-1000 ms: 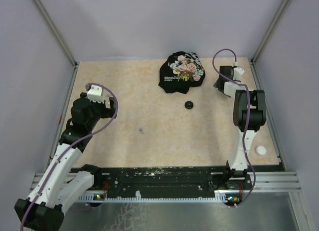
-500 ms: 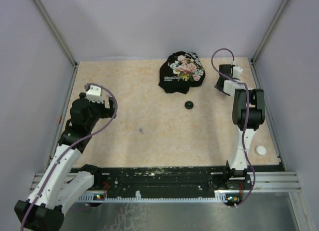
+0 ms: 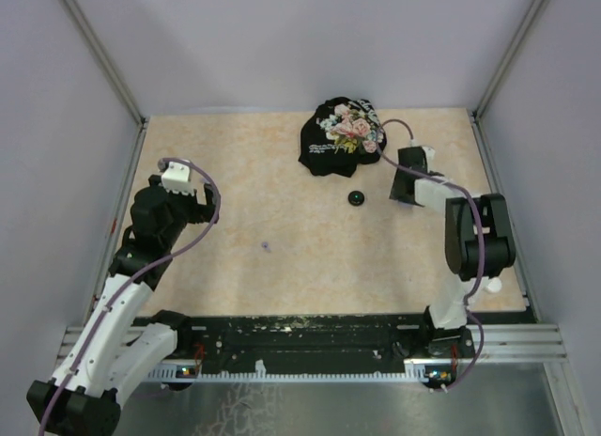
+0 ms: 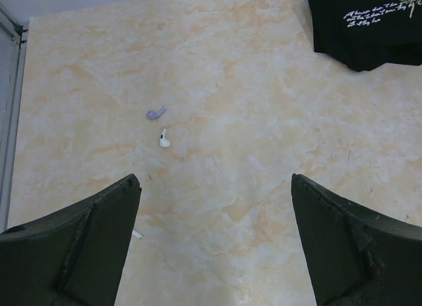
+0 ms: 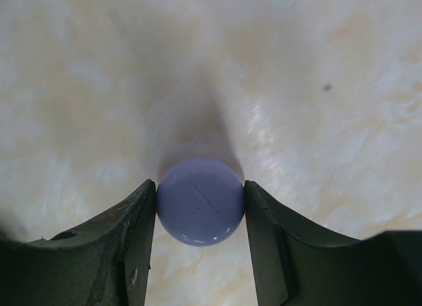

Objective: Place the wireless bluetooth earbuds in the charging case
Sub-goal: Pick up the charging case at the center of the board, then place the charging case at the center of the board.

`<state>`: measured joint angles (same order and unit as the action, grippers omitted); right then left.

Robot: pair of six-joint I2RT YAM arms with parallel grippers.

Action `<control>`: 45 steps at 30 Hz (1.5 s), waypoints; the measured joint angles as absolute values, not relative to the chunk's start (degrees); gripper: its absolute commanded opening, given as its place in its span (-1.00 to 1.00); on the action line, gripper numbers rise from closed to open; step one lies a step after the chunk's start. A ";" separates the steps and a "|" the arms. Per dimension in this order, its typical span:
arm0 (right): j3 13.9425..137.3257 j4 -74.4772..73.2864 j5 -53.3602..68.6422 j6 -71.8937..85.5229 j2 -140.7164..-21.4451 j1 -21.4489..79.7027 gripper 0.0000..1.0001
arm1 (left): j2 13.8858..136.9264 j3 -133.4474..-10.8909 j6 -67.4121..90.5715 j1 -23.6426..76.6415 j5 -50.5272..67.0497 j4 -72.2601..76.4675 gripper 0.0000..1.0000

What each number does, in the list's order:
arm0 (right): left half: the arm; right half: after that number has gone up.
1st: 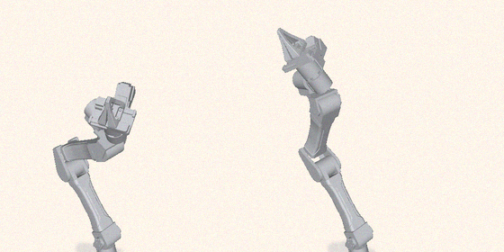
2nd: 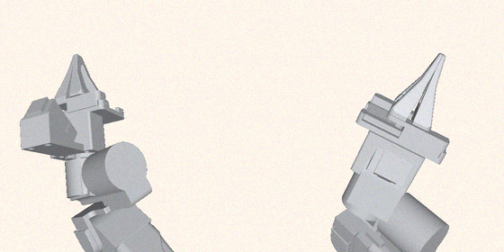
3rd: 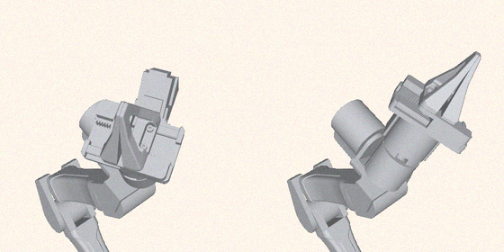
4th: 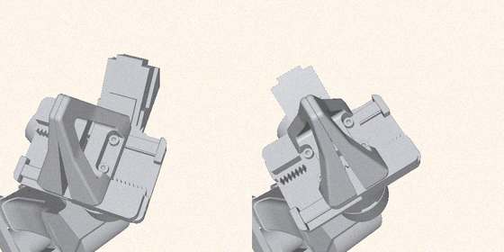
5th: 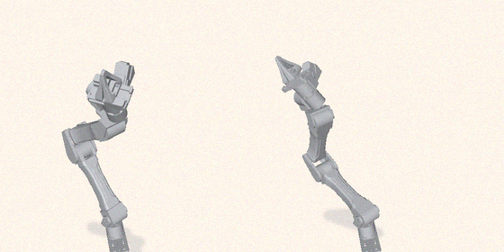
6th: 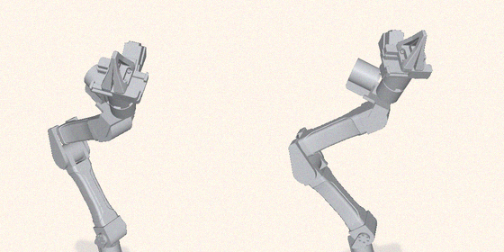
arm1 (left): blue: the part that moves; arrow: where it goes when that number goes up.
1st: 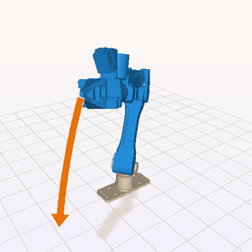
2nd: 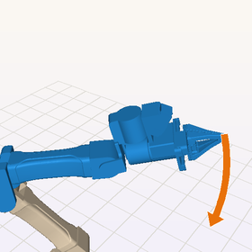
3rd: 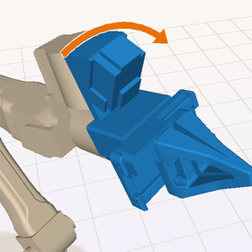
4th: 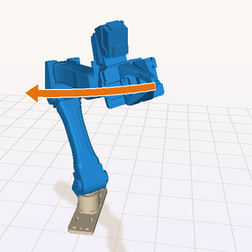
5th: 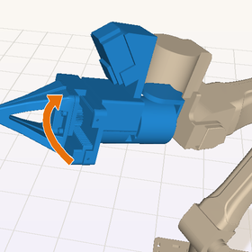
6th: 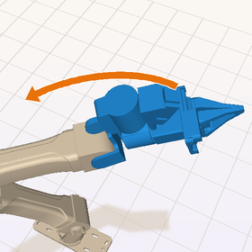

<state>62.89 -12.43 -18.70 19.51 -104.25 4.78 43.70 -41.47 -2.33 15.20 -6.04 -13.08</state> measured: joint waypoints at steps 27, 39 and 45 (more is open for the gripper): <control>51.35 -11.51 -7.11 4.71 -90.54 41.41 -0.01 | 41.67 -40.82 -1.37 15.20 -4.84 -12.86 0.99; 51.42 -10.72 -5.96 0.51 -95.37 44.86 0.39 | 41.80 -40.62 -1.34 15.20 -4.43 -12.86 1.00; 51.42 -10.37 -6.96 0.19 -95.37 44.95 0.47 | 41.93 -40.60 -1.34 15.20 -4.43 -12.86 0.99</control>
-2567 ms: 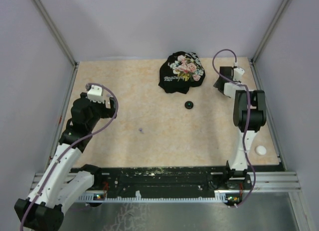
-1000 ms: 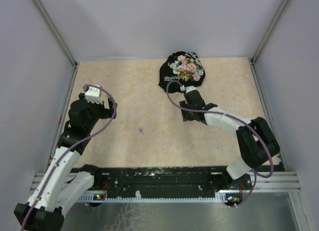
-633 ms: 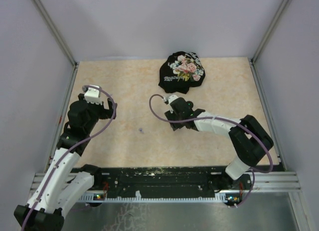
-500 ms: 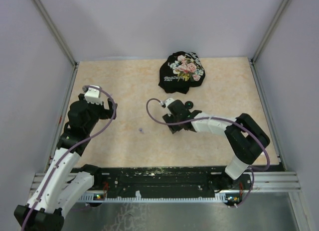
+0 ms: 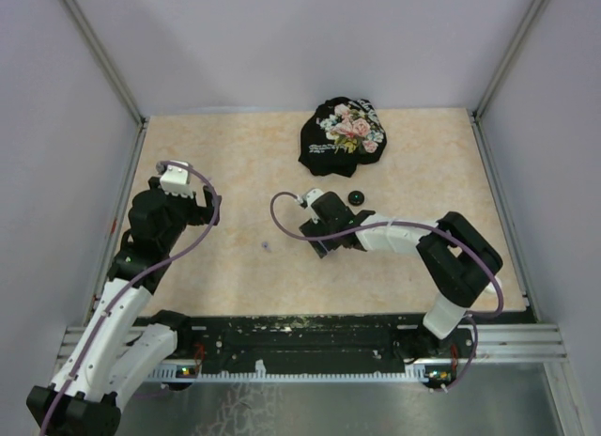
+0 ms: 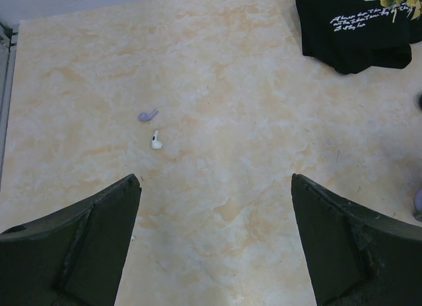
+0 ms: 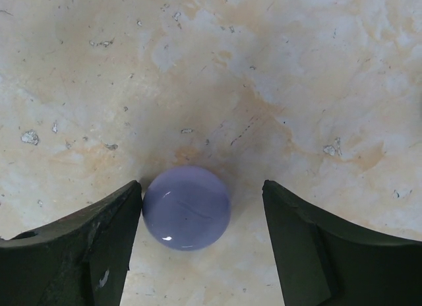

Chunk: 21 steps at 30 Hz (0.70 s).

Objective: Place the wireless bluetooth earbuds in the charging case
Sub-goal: Place the charging case at the center of the board, then pick up the charging case at the center of the board.

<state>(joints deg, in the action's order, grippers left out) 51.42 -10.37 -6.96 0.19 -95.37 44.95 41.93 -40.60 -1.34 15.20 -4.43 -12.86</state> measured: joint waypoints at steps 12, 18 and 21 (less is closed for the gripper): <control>51.44 -14.79 -10.09 10.68 -94.45 44.99 0.37 | 41.95 -40.60 -1.34 15.20 -4.43 -12.86 1.00; 51.44 -16.12 -10.57 16.43 -94.24 44.99 0.31 | 42.06 -40.60 -1.34 15.20 -4.43 -12.86 0.99; 51.44 -16.10 -11.03 17.78 -94.24 44.99 0.29 | 42.22 -40.60 -1.34 15.20 -4.43 -12.86 0.99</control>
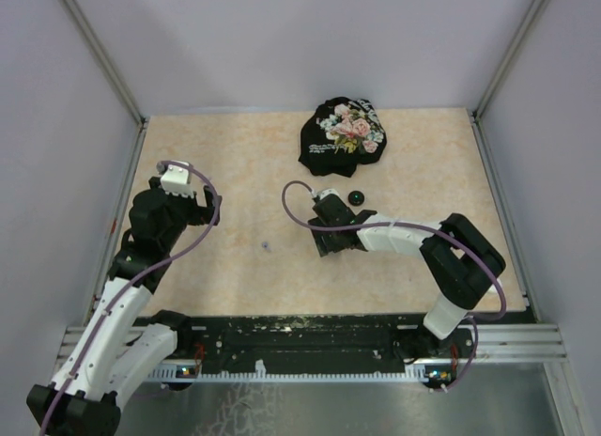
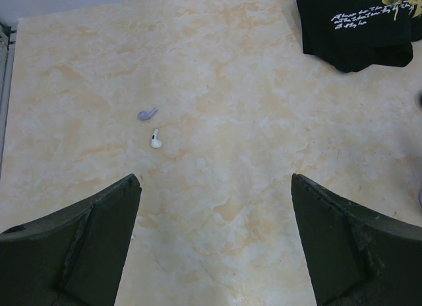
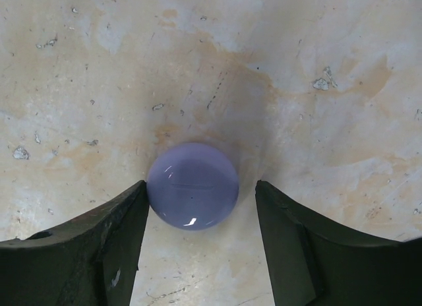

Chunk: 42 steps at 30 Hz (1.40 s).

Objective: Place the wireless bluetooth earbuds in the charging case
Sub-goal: Pick up the charging case at the center of the board.

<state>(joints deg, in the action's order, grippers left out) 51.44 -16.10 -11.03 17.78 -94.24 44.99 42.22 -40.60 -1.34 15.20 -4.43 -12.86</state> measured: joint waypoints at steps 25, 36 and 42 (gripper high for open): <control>48.82 -12.80 -11.79 15.99 -86.15 46.74 -0.10 | 47.75 -41.67 7.51 15.03 11.73 -12.80 1.00; 42.52 0.38 -10.52 7.09 -74.26 48.60 -0.11 | 50.72 -41.65 20.97 15.35 29.85 -9.72 0.92; 39.35 8.60 -9.37 4.27 -69.97 48.66 -0.11 | 51.99 -42.85 25.78 19.35 30.89 -9.15 0.90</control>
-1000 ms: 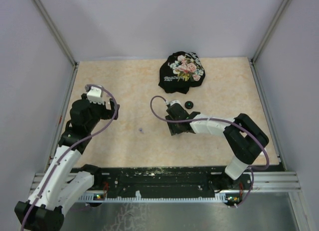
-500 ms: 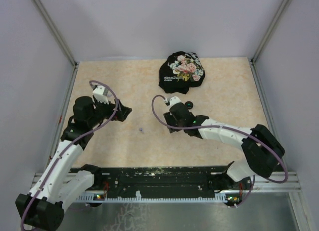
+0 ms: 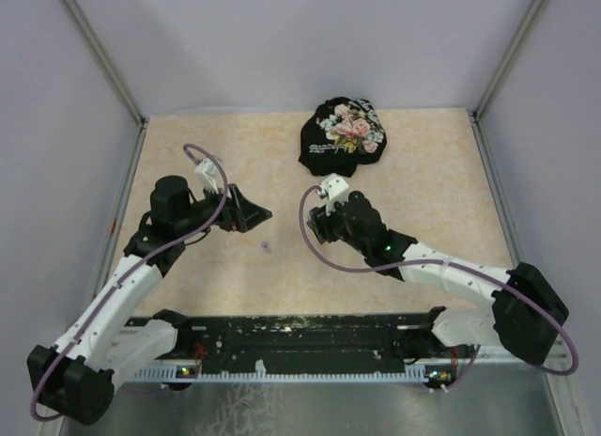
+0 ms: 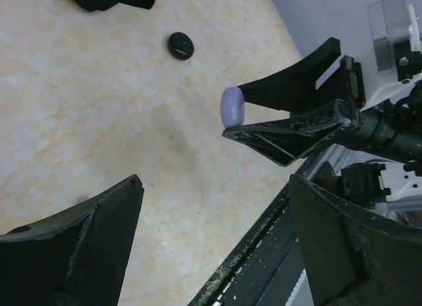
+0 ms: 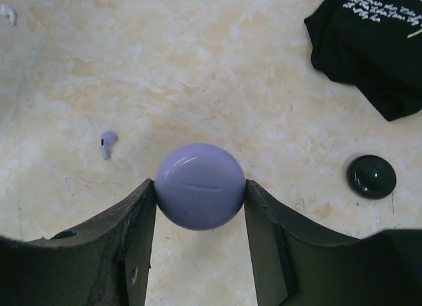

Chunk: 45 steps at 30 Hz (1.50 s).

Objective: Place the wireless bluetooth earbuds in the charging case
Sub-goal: Pick up the charging case at the center of the board.

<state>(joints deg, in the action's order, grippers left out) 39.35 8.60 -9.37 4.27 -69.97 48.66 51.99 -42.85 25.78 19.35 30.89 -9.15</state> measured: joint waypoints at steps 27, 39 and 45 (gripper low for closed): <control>31.40 28.32 -5.65 -5.26 -65.84 51.20 -0.11 | 63.75 -44.93 35.44 31.81 25.96 4.58 0.25; 31.40 31.22 -5.32 -7.97 -67.33 51.27 -0.11 | 71.83 -47.68 35.57 33.10 28.01 6.90 0.01; 31.40 32.18 -4.80 -8.01 -68.75 51.27 -0.11 | 73.43 -48.21 34.92 33.39 28.56 7.79 -0.10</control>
